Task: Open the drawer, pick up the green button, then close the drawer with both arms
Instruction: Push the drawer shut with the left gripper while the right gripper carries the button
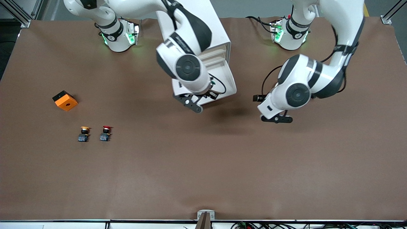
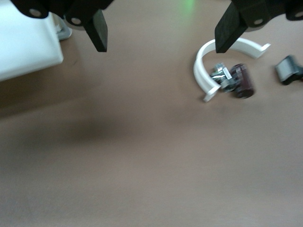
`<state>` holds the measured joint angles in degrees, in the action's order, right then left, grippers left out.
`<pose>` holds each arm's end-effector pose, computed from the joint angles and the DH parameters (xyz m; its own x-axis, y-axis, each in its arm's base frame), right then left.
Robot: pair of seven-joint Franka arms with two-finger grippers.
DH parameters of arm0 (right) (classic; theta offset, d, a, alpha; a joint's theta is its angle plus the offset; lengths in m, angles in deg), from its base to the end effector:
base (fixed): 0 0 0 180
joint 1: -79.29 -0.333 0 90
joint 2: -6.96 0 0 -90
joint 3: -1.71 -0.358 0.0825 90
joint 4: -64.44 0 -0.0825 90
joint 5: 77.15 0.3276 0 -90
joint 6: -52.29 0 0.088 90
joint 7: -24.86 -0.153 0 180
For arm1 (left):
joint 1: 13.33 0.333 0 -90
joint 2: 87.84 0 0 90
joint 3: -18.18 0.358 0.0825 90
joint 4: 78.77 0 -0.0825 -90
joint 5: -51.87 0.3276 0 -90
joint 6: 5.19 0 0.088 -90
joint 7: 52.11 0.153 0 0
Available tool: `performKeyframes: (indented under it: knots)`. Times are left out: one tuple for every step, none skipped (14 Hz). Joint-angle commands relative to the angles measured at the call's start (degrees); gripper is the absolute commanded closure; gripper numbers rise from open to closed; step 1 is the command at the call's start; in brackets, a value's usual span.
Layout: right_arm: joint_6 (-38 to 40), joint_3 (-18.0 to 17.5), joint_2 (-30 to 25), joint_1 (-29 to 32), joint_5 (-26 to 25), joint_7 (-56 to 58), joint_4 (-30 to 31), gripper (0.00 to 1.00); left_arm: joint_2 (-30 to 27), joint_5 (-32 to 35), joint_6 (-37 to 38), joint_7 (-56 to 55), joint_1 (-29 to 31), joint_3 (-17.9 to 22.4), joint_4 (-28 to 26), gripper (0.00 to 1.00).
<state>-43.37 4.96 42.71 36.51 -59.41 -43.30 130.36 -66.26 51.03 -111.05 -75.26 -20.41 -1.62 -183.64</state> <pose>0.4944 0.4786 0.4342 0.8226 -0.4905 -0.2876 -0.5120 -0.8590 0.0005 0.4953 -0.2376 0.3445 0.9324 -0.0529 -0.3575 -0.0584 -0.9983 -0.0045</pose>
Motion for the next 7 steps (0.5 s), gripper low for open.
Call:
performKeyframes:
  knots:
    - [4.2, -0.4, -4.5, 4.4, -0.7, 13.7, 0.8, 1.00, 5.3, 0.1, -3.6, -5.8, -4.2, -0.2, 3.8, 0.00]
    - [6.2, -0.4, -5.3, 5.1, -4.6, 18.3, 0.8, 1.00, 7.0, 0.2, -5.8, -8.3, -5.5, -0.2, 4.7, 0.00]
    - [6.7, -0.5, -6.1, 5.9, -8.1, 22.0, 1.1, 1.00, 8.4, 0.2, -8.2, -10.5, -6.4, -0.2, 5.4, 0.00]
    - [6.7, -0.5, -7.1, 6.5, -10.2, 25.5, 2.1, 1.00, 9.6, 0.2, -10.0, -12.0, -7.4, -0.2, 6.2, 0.00]
    - [6.5, -0.4, -8.1, 7.6, -10.7, 28.7, 3.3, 1.00, 10.8, 0.3, -11.0, -13.0, -8.5, -0.2, 7.3, 0.00]
    - [6.3, -0.4, -9.3, 9.7, -10.7, 32.2, 4.7, 1.00, 11.9, 0.4, -11.7, -13.8, -9.6, 0.0, 8.5, 0.00]
    - [6.0, -0.4, -10.5, 10.8, -10.9, 35.1, 6.2, 1.00, 12.9, 0.4, -12.4, -14.5, -10.5, 0.2, 9.2, 0.00]
